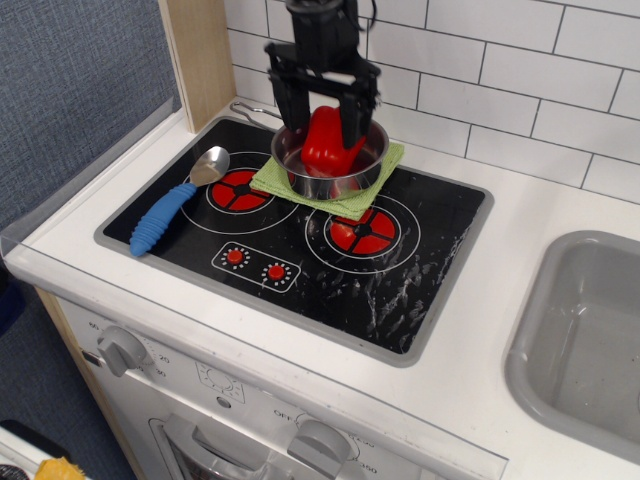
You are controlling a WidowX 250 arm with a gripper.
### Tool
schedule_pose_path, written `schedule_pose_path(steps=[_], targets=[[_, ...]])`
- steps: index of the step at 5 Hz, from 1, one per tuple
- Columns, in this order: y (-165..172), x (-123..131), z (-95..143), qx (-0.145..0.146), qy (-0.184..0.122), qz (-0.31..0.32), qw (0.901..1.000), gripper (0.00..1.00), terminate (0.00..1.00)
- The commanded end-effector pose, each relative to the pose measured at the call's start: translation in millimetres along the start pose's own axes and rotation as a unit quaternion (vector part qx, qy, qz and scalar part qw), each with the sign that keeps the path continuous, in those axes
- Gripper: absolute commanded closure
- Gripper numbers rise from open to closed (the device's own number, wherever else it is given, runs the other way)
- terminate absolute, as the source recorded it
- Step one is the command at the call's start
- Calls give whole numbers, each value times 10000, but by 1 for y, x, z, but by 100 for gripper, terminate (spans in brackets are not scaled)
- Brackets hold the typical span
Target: Moved the red object from inside the silver bowl to the bottom left of the square
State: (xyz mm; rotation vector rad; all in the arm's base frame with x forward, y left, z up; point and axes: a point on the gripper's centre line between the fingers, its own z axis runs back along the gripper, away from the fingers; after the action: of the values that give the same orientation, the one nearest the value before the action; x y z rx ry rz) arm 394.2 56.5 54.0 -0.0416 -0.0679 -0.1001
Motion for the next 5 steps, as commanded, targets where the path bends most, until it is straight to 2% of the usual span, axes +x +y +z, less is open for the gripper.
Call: schedule_pose_path(steps=[1,2,3,4,5], targets=[[7,-3,-17,129,209,124,9996,100,0],[4,-4,2,280,2,-99,9996,100,0],[1,-5,42,448,-505,-395,9969,100,0],[3,-27,79,668,-914,-416,9927,100,0],[23,-60,77,595,-549,-256,9964,100,0]])
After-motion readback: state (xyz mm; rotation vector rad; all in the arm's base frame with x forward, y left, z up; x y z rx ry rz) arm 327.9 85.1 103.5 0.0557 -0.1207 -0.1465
